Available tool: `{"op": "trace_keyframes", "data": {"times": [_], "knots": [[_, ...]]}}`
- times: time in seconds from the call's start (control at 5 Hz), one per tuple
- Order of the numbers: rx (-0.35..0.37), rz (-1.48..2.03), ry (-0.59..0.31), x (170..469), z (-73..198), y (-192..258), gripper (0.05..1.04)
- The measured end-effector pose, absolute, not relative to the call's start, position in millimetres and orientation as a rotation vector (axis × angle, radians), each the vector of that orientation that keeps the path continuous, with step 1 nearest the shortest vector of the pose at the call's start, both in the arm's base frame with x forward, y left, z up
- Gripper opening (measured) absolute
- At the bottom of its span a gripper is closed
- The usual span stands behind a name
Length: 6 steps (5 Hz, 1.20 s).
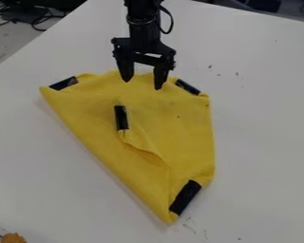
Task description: Unfold cloth from left to bottom left
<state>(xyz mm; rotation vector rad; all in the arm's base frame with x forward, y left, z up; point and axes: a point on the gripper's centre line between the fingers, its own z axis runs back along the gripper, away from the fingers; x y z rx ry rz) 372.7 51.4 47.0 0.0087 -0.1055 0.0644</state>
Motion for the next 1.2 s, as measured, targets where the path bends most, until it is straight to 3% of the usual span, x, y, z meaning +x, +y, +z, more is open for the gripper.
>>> {"op": "trace_keyframes", "data": {"times": [0.2,0.6,1.2], "knots": [[0.001,0.142,-0.074,354,34,77,1.001],[-0.011,0.240,-0.067,312,32,79,1.001],[-0.021,0.260,-0.071,313,38,60,1.001]]}}
